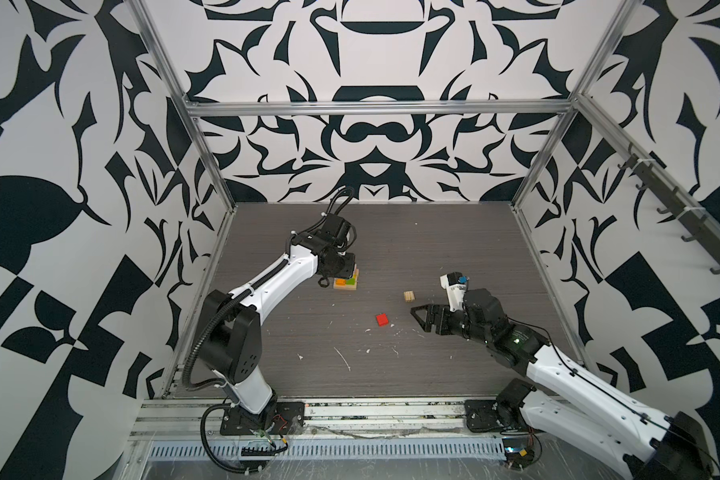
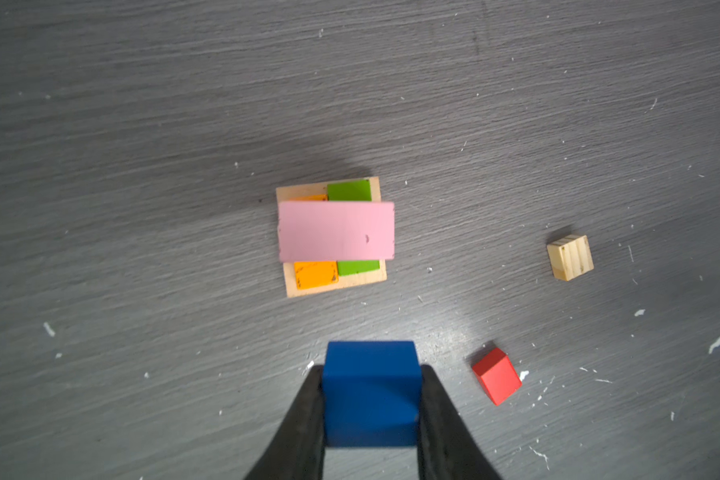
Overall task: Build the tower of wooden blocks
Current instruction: 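Lift the blue cube and carry it over the stack with the left gripper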
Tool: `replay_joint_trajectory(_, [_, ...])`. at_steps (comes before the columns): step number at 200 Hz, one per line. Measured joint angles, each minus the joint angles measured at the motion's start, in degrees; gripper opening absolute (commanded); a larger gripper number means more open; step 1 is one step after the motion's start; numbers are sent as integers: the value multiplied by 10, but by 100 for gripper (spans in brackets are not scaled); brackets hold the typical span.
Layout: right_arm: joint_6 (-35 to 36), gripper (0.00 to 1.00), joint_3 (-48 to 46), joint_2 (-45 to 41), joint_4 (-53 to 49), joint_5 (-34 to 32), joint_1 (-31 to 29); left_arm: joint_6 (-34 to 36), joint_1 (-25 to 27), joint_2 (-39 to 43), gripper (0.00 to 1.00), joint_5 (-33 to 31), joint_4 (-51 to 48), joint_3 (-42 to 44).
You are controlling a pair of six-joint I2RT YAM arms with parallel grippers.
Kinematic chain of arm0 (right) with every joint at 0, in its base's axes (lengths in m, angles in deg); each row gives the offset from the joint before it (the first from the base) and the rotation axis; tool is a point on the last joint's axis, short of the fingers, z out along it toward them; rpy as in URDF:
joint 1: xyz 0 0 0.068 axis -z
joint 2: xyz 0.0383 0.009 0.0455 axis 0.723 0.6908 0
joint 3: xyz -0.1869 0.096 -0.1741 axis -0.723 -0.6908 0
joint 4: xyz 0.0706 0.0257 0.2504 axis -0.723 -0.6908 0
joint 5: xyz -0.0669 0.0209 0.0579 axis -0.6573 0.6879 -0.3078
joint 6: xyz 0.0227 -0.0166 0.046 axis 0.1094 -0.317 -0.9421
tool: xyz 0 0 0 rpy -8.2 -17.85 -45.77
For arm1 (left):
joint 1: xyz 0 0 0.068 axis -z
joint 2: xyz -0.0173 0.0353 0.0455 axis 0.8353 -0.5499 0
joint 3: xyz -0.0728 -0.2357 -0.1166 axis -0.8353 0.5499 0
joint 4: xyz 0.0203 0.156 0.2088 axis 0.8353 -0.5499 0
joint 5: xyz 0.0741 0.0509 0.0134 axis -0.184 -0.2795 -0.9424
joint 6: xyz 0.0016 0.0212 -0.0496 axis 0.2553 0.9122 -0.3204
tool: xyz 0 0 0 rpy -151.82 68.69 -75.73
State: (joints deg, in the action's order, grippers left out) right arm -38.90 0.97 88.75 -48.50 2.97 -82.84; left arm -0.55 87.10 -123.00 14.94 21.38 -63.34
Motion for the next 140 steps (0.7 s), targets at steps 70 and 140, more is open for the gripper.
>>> replay_joint_trajectory(70, [6, 91, 0, -2, -2, -4, 0, 24, -10, -64, 29, 8, -17, -66])
replay_joint_trajectory(140, [11, 91, 0, -2, -9, -8, 0, 43, -21, -102, 28, 8, -46, -114])
